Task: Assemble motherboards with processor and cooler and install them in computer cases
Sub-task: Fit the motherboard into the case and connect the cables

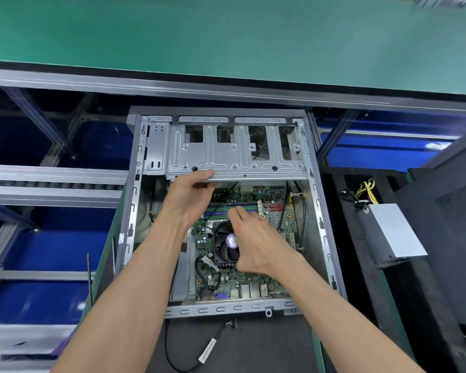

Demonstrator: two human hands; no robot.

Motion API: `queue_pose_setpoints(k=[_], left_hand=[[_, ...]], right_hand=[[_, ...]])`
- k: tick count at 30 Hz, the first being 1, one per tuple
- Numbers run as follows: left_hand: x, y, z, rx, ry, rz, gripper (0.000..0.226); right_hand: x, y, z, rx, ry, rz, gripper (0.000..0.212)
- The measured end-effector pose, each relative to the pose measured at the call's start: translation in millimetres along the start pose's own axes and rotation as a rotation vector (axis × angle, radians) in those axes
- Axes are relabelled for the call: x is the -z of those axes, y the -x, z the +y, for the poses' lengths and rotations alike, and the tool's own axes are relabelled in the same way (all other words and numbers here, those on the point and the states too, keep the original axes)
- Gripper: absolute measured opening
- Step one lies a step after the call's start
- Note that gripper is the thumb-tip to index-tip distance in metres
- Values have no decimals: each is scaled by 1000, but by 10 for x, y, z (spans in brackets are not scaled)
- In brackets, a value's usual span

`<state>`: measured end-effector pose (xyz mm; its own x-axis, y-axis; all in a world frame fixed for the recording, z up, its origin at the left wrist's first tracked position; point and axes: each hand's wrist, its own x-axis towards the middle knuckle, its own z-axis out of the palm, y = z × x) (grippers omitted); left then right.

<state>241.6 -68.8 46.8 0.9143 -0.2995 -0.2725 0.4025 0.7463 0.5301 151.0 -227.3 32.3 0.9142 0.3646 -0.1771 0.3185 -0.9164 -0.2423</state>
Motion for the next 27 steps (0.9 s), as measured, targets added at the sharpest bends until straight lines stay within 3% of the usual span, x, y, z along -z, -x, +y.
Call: queue_pose_setpoints(k=[12,18,21,24,27], left_hand=[[67,-218,-8,54,-38,144,16],[147,-316,-41,93,-104,188,11],[179,-308,-117,97,-368,212,21],[196,-334,-231,165,-907,352,64],[267,-371,-286,178,-1345,368,60]], right_hand=[[43,-130,31,-23,96,-129,78],[60,-223,80,-46,44,-234,99],[60,-237,76,-23,41,-204,96],[79,-263,70,-33,23,-207,90],[94,-279,63,-41,11,-217,85]])
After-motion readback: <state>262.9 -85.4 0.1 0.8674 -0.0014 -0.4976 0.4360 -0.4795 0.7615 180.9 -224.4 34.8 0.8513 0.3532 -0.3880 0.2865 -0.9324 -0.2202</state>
